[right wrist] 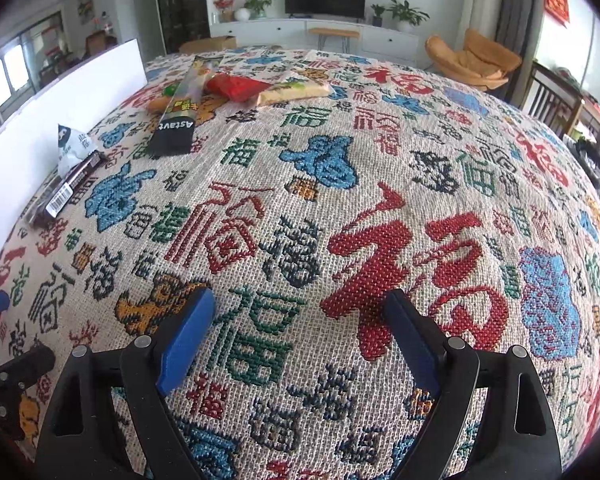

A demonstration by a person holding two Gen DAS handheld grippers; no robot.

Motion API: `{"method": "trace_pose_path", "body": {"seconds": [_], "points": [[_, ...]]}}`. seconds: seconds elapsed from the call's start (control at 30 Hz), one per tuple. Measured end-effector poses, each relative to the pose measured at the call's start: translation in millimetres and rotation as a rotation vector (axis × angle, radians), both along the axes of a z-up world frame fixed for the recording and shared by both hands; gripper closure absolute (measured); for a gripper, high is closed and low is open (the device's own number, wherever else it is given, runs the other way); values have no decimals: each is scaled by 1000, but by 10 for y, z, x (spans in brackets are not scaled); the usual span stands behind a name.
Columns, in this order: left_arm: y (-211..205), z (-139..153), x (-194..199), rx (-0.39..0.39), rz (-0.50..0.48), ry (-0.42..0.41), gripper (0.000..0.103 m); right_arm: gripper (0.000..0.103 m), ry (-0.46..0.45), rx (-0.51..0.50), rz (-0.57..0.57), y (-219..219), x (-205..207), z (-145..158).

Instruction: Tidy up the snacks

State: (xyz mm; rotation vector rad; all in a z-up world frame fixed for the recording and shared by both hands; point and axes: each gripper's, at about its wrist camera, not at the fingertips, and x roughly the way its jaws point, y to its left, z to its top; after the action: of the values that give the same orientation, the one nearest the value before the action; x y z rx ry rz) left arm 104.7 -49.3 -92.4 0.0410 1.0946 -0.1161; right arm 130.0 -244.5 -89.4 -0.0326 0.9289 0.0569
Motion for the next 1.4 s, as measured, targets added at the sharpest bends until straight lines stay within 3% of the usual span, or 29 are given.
{"method": "trace_pose_path", "body": {"seconds": [0.5,0.57,0.67,0.73,0.8,0.9,1.03,1.07,1.13,1.17,1.2,1.33,1.4], "points": [[4,2,0,2,2,-4,0,12,24,1,17,11,56,-9],[9,2,2,2,3,-4,0,14,59,13,77,53,199,41],[4,-2,-1,3,3,-4,0,14,1,31,201,245,510,299],[5,-3,-5,3,2,-4,0,14,-52,51,346,498,784,538],[8,-2,-4,3,1,-4,0,14,-48,45,512,842,1108,686],[14,0,-5,0,0,-4,0,15,84,-42,723,1428,1555,638],[20,0,-6,-1,0,-4,0,17,105,-296,855,1905,1786,340],[21,0,-7,-1,0,-4,0,19,119,-326,863,1947,1843,257],[23,0,-4,-1,0,-4,0,35,130,-367,845,1967,1967,136],[19,-3,-8,-1,1,-5,0,53,144,-372,827,1959,2045,88],[20,-3,-7,-1,1,-4,0,58,118,-390,801,1953,2096,78],[23,1,-4,-1,2,-5,0,57,146,-399,782,1951,2224,51],[21,-3,-4,-1,2,-5,0,55,116,-418,786,1965,2252,57]]}}
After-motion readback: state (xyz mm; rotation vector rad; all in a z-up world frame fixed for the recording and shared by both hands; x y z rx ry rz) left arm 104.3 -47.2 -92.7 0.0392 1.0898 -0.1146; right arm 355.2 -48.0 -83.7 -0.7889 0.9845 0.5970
